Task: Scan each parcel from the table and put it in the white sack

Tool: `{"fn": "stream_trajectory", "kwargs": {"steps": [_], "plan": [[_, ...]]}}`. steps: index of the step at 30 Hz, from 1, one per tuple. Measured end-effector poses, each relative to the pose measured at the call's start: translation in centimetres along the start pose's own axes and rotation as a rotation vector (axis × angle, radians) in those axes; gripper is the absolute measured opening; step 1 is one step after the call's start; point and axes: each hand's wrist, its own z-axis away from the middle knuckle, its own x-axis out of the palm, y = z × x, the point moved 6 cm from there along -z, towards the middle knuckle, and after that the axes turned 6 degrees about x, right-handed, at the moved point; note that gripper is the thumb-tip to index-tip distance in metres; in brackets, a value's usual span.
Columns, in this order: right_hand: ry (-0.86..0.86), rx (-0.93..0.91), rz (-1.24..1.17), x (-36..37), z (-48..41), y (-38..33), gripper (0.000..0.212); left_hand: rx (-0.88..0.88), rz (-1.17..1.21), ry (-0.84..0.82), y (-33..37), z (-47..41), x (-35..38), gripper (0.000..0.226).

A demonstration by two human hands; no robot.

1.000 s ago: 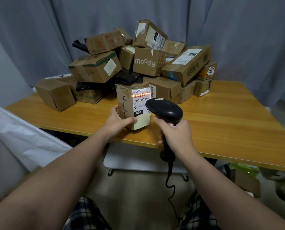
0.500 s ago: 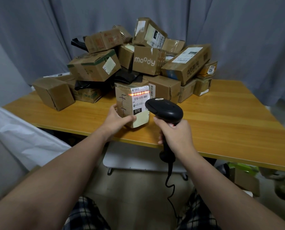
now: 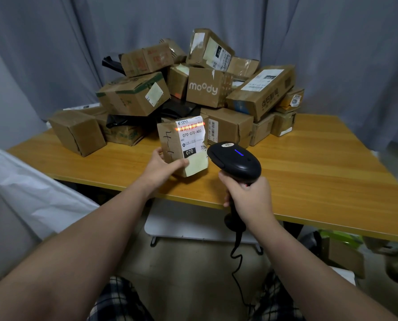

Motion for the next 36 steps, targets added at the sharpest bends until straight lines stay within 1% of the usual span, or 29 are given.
{"fn": "stream_trajectory", "kwargs": {"steps": [5, 7, 9, 12, 15, 19, 24, 28, 30, 32, 34, 36], "plan": [[0.007, -0.026, -0.032, -0.1, 0.4, 0.4, 0.008, -0.023, 0.002, -0.013, -0.2, 0.4, 0.4, 0.094], [-0.004, -0.022, -0.038, 0.0, 0.4, 0.4, 0.006, -0.022, -0.001, -0.007, -0.1, 0.5, 0.4, 0.094], [-0.023, -0.026, -0.036, 0.2, 0.4, 0.3, 0.008, -0.02, 0.002, -0.004, 0.0, 0.5, 0.4, 0.096], [-0.036, -0.049, -0.04, 0.5, 0.3, -0.2, 0.005, 0.017, 0.005, 0.015, 0.4, 0.6, 0.1, 0.097], [-0.048, -0.069, -0.049, 1.3, 0.1, -0.7, 0.005, 0.076, 0.022, 0.08, 1.1, 1.2, -0.7, 0.095], [-0.109, -0.096, -0.036, 4.1, -0.4, -1.4, 0.008, 0.125, 0.04, 0.163, 0.8, 2.2, -2.5, 0.096], [-0.251, -0.129, -0.046, 11.0, -1.2, -3.0, 0.008, 0.14, 0.144, 0.241, -0.9, 3.2, -6.7, 0.097], [-0.413, -0.121, -0.042, 18.7, -1.2, -3.4, 0.013, 0.1, 0.204, 0.394, -4.7, 4.3, -12.3, 0.103], [-0.504, -0.102, -0.027, 23.0, -0.7, -2.9, 0.011, 0.093, 0.224, 0.505, -7.1, 5.5, -15.6, 0.099], [-0.576, -0.076, 0.004, 27.2, -0.2, -1.9, 0.014, 0.073, 0.232, 0.654, -10.4, 7.2, -19.4, 0.093], [-0.621, -0.032, 0.045, 30.9, 0.2, -0.4, 0.025, 0.004, 0.211, 0.825, -14.4, 9.3, -23.5, 0.092], [-0.67, -0.005, 0.104, 34.3, 0.5, 1.4, 0.033, -0.134, 0.094, 0.981, -18.8, 11.3, -27.4, 0.096]]}}
